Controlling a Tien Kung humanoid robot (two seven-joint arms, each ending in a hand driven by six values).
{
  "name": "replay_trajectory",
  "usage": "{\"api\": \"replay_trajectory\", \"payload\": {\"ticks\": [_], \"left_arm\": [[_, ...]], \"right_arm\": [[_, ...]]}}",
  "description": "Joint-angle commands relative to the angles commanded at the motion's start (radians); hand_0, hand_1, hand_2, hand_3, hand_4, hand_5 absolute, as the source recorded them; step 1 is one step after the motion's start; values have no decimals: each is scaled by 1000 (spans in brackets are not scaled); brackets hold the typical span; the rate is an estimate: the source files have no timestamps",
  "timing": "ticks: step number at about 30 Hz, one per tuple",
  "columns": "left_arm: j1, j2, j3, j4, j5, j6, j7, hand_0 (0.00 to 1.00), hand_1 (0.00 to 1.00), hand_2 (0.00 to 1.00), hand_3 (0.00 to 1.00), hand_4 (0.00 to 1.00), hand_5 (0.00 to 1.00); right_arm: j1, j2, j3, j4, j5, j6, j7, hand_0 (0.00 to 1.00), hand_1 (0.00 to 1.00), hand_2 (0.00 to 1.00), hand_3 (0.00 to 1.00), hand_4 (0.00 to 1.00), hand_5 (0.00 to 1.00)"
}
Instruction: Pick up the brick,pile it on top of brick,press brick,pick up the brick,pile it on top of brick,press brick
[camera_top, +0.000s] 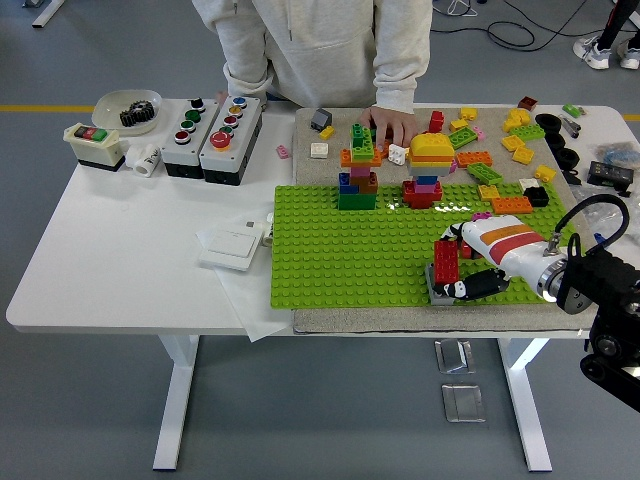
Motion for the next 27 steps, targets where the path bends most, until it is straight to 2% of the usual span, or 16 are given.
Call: {"api": "replay_trajectory", "payload": {"ticks": [2,3,7,8,9,16,23,27], "left_arm": [[0,0,-1,0,1,0,0,809,713,604,540,536,552],[0,0,-1,0,1,0,0,809,713,603,540,537,553],[0,0,-3,0,2,0,0,809,713,603,540,537,553],[0,-1,-3,0,2,0,-1,809,713,603,540,537,553],[0,-1,-4,0,3,1,-1,811,713,603,540,537,553],[0,-1,-4,0,4,1,-2,811,713,604,541,537,552],[-1,-2,3,0,-4,0,-5,813,715,604,541,537,552],[1,-2,3,0,-4,1,-5,809,714,604,541,536,551]], "right_arm": [[5,-3,-1,-9,20,3,21,233,426,587,552,787,454],[6,-3,-1,-10,22,3,25,227,421,563,532,749,442],[16,-12,-2,-23,56,-4,79,227,421,563,532,749,442],[20,-16,0,-26,74,-3,108,227,421,563,532,749,442],[22,-19,0,-28,85,-3,130,207,401,527,508,694,422],[43,-39,-6,-53,164,3,260,201,399,515,497,683,415],[76,-42,-40,-143,224,-7,421,195,396,512,496,684,414],[86,-35,-49,-179,205,-12,460,194,391,509,496,670,405]]}}
